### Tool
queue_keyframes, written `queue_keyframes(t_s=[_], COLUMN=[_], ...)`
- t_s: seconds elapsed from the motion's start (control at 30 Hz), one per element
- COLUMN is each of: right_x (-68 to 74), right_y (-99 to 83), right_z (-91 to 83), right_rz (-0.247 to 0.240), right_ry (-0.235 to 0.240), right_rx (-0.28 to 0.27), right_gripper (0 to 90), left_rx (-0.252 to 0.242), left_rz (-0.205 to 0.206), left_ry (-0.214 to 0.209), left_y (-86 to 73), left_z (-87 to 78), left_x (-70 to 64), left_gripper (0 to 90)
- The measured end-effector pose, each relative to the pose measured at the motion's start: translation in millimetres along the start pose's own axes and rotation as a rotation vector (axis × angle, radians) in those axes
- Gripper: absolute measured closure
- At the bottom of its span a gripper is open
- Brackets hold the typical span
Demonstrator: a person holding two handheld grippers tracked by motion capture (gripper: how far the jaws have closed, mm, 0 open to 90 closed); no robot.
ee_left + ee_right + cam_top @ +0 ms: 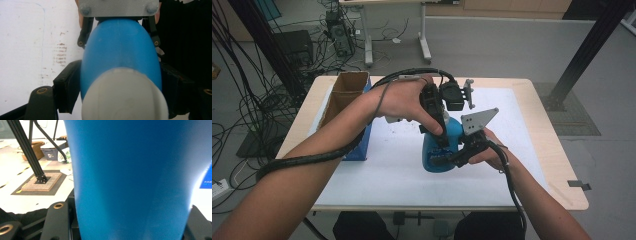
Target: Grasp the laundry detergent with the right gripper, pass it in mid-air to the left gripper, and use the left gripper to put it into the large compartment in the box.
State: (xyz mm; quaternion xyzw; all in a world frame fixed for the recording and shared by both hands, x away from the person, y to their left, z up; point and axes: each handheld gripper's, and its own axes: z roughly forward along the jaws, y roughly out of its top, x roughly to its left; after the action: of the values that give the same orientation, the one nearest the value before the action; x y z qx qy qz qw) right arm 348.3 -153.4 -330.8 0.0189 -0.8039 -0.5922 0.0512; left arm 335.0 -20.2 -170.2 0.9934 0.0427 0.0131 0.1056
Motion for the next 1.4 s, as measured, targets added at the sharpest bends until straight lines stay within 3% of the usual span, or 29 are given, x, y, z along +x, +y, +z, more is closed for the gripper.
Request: queue_keyframes(t_s=[0.43, 1.4], right_x=[1.5, 3.5], right_y=[0.5, 2.1], right_z=[0.9, 0.9], right_rz=[-0.005, -0.016], right_ry=[0.005, -0.002], right_rx=[0.003, 0.011], right_gripper=[42.0, 42.1], left_rx=[0.003, 0.014], left_rz=[0.002, 0.01], left_ry=[-0.005, 0.006], left_y=[1.8, 1.4], left_z=[-1.8, -3.4], left_x=[-0.6, -3.8], left_gripper=[37.0, 37.5])
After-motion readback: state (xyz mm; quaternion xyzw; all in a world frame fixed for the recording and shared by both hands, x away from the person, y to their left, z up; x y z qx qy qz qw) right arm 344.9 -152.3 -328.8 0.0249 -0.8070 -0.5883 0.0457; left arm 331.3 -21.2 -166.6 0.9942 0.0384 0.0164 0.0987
